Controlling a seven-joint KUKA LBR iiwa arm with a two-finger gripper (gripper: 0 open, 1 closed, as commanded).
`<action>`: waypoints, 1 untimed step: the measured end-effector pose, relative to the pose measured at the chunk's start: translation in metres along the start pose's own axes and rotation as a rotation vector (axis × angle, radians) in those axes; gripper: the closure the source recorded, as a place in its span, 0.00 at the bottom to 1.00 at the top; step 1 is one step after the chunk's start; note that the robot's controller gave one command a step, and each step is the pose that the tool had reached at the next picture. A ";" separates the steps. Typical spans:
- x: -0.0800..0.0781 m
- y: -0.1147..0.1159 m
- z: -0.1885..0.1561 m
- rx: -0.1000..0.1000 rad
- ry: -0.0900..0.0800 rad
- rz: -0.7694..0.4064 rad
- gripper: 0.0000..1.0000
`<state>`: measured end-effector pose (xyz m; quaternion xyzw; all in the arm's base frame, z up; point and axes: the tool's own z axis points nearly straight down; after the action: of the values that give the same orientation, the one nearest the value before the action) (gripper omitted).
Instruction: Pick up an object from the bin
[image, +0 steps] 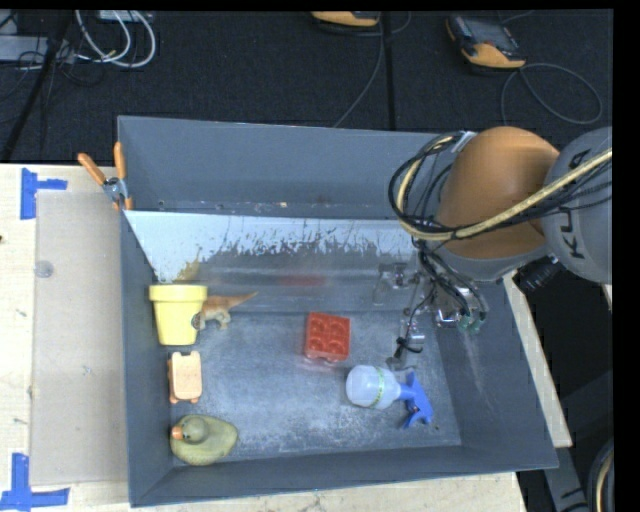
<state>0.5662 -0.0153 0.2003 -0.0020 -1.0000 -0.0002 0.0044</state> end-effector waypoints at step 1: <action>-0.001 0.000 -0.005 0.000 -0.007 0.000 0.00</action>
Offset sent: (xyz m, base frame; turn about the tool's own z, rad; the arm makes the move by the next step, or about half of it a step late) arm -0.0515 0.0100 -0.0935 -0.2536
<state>0.5674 -0.0153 0.2049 -0.0019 -1.0000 -0.0002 0.0007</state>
